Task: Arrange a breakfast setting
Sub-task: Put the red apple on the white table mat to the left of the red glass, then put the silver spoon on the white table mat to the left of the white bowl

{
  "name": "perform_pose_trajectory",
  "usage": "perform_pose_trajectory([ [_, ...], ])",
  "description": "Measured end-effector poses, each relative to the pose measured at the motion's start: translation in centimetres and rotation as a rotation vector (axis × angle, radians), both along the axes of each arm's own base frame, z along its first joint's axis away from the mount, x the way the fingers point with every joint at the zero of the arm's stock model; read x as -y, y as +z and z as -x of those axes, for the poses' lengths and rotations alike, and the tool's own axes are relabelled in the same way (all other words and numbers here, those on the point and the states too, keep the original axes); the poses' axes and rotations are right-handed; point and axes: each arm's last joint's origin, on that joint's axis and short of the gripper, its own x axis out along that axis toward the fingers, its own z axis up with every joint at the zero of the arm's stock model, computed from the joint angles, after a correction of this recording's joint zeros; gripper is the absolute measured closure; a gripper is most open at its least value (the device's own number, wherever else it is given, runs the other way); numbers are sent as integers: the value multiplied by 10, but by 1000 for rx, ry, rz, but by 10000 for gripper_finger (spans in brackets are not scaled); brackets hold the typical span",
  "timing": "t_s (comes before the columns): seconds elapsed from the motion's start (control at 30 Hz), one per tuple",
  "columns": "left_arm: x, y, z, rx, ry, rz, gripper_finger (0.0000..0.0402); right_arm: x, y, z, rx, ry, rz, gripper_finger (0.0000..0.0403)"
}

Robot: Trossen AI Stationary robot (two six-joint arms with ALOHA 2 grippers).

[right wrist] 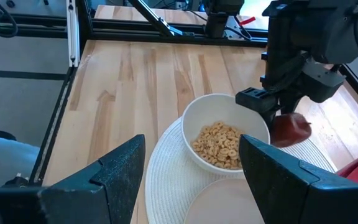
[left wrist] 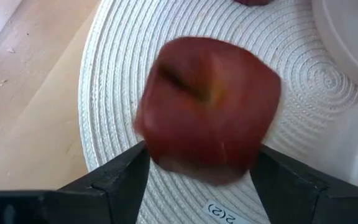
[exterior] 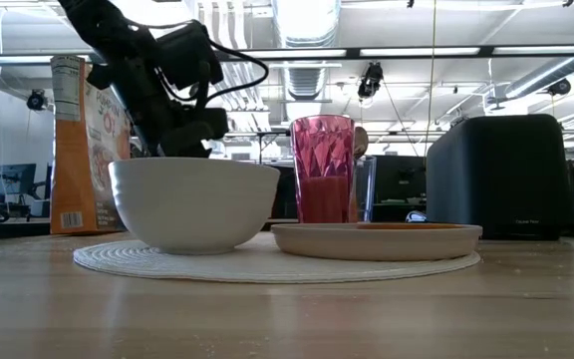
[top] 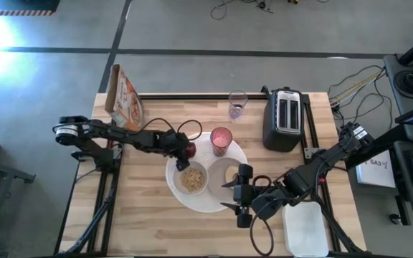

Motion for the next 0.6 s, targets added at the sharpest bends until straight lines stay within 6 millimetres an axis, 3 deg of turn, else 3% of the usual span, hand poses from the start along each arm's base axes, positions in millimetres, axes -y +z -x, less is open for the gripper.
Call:
perform_pose_trajectory([
  [0.27, 0, 0, 0, -2, -4, -6, 103, 0, 0, 0, 0, 0, 0, 156],
  [0.6, 0, 21, 11, 38, 16, -42, 111, 0, 0, 0, -1, 0, 0, 156],
])
